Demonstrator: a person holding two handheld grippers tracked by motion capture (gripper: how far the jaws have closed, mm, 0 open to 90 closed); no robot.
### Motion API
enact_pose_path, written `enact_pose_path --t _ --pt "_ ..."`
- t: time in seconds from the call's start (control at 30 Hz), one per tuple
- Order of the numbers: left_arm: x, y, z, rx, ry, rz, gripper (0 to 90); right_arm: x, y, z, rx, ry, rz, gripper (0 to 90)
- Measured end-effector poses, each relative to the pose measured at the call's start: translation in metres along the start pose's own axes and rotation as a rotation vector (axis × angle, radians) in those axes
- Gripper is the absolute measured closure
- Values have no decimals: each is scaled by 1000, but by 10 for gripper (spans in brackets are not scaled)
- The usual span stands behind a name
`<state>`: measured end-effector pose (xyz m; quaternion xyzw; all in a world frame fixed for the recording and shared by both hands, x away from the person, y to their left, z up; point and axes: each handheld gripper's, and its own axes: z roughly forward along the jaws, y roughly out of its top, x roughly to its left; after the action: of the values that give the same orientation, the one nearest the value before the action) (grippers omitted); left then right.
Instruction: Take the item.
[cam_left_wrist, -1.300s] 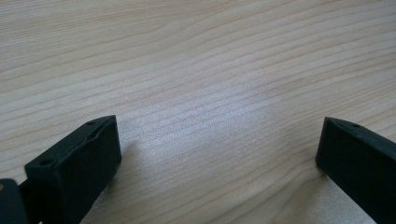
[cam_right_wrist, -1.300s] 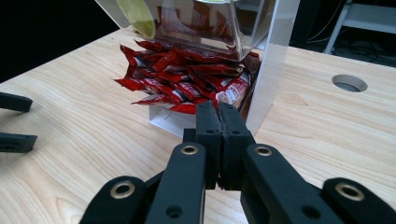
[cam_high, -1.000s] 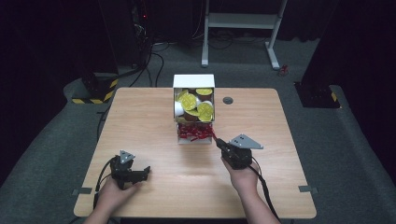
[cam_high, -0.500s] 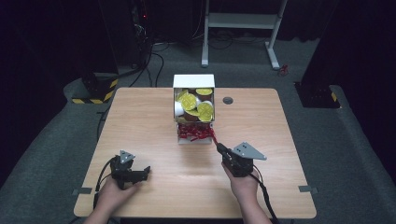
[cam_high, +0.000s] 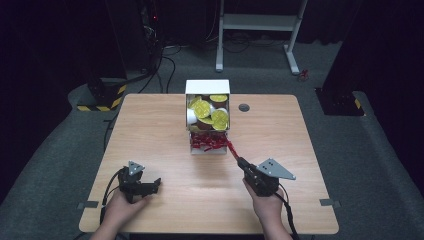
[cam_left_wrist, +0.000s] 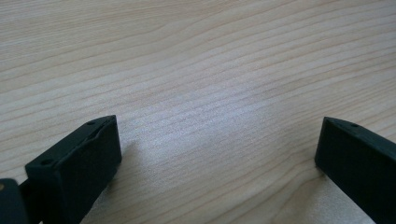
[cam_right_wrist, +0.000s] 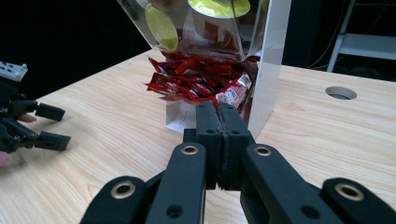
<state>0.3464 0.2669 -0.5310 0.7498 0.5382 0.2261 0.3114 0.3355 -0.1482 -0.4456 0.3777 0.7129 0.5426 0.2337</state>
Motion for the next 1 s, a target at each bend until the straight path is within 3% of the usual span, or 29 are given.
enact_pose_path --t 0.53,1.0 --pt "0 0 0 0 0 -1 7 -2 5 -11 -31 -15 7 893" --pt "0 0 0 0 0 0 7 -12 12 -24 -68 -44 12 894"
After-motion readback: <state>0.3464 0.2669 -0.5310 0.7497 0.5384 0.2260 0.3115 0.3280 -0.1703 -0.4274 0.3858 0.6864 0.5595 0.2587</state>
